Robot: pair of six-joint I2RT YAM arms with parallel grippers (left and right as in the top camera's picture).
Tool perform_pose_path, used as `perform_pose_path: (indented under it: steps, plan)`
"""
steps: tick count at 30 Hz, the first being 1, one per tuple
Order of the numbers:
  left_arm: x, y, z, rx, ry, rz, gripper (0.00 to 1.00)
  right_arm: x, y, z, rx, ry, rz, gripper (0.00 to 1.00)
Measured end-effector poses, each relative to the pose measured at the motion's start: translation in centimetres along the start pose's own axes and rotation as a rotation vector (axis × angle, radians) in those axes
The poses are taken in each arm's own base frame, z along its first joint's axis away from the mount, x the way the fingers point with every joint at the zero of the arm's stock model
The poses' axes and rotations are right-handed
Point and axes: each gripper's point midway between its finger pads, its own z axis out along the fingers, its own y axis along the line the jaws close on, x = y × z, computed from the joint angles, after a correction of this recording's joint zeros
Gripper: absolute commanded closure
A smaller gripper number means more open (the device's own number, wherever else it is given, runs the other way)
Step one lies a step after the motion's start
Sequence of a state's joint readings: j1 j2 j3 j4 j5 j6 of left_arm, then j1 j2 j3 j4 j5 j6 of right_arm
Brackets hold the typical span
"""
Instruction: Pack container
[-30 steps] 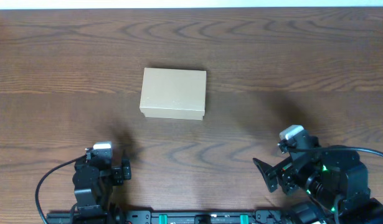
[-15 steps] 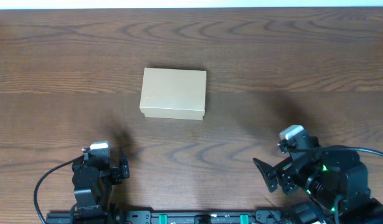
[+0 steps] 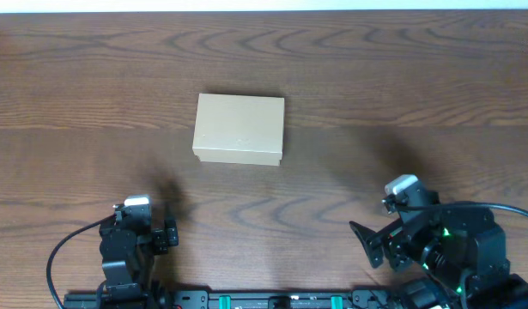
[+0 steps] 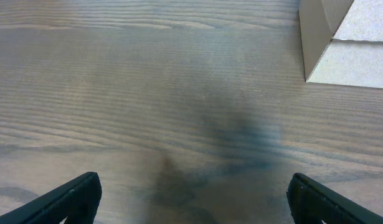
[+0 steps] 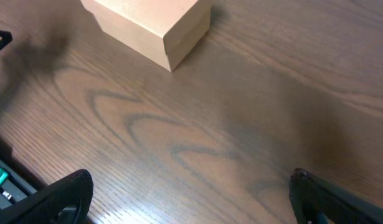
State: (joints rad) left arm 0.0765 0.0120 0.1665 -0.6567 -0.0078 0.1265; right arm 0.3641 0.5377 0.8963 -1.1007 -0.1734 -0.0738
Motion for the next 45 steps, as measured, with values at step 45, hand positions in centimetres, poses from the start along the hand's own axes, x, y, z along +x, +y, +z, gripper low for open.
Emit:
perform_pose_path:
  steps: [45]
  plan:
    - [0.0, 0.0, 0.0, 0.000, -0.001, 0.000, 0.05, 11.5, -9.4, 8.6, 0.403, -0.168, 0.347, 0.01]
